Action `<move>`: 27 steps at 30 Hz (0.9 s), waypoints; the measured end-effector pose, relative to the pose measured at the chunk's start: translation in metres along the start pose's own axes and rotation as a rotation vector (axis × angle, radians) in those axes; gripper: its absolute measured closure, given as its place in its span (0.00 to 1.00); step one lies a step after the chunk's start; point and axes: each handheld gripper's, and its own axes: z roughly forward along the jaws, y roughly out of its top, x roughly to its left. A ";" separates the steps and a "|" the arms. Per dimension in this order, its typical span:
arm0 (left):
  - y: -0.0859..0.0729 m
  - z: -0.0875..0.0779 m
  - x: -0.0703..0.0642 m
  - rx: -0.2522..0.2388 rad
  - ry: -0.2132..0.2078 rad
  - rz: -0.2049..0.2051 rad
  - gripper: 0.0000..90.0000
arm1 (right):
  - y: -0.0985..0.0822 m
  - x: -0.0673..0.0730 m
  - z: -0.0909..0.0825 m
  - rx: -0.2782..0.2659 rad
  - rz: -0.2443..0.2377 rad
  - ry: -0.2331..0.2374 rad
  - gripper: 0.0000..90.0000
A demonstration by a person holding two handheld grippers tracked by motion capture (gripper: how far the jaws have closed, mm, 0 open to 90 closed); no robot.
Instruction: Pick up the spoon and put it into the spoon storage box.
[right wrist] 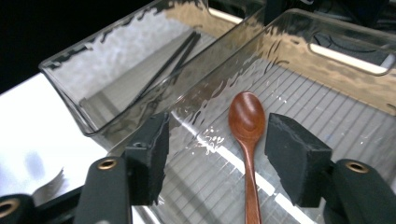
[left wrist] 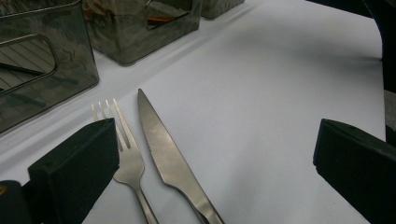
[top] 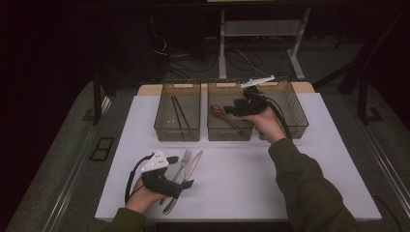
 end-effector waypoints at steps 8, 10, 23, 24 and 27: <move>-0.002 -0.002 0.003 -0.004 0.007 -0.008 0.00 | -0.011 0.005 -0.035 -0.044 -0.027 0.025 0.36; -0.003 -0.003 0.002 -0.001 0.007 -0.012 0.00 | -0.016 0.006 -0.042 -0.046 -0.031 0.022 0.36; -0.002 -0.003 0.001 0.001 0.014 -0.014 0.00 | -0.056 0.013 -0.077 -0.073 -0.033 0.038 0.31; -0.002 -0.003 0.001 0.004 0.015 -0.013 0.00 | -0.060 0.013 -0.079 -0.075 -0.035 0.040 0.31; -0.002 -0.003 0.001 0.004 0.016 -0.012 0.00 | -0.070 0.015 -0.084 -0.075 -0.037 0.044 0.30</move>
